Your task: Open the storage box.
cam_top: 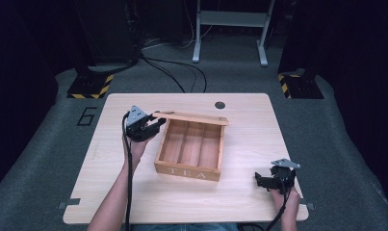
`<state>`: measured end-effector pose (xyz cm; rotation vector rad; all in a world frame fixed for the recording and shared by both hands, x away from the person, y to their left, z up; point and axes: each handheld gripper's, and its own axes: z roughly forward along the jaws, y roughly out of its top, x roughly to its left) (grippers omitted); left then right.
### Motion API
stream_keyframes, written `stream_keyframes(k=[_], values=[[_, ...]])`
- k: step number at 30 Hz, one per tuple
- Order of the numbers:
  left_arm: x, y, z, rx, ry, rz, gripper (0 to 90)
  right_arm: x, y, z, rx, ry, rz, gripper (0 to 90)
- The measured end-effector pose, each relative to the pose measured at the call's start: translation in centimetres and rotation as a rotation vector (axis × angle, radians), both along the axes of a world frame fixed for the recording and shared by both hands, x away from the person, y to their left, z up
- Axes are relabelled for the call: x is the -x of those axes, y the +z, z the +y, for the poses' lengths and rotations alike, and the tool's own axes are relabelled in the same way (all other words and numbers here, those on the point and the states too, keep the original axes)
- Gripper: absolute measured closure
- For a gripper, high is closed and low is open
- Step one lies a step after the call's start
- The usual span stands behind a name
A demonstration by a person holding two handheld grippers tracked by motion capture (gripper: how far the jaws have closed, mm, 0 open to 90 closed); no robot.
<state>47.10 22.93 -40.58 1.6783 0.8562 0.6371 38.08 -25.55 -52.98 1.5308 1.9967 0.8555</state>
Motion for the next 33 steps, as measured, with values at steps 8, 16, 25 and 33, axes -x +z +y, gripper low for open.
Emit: stream_keyframes(k=[8, 16, 25, 33], values=[[-0.02, 0.02, 0.02, -0.005, 0.0, -0.002, 61.1, 0.0, 0.0, -0.01, 0.0, 0.001, 0.0, 1.7], [-0.01, 0.03, 0.0, -0.006, 0.0, -0.002, 61.2, 0.0, 0.0, 0.0, -0.001, 0.0, 0.0, 1.7], [-0.02, 0.06, -0.01, -0.008, -0.001, -0.003, 61.2, 0.0, 0.0, 0.0, -0.001, 0.0, 0.001, 1.7], [-0.01, 0.06, 0.0, -0.008, 0.0, -0.002, 61.2, 0.0, 0.0, 0.0, 0.0, 0.001, 0.001, 1.7]])
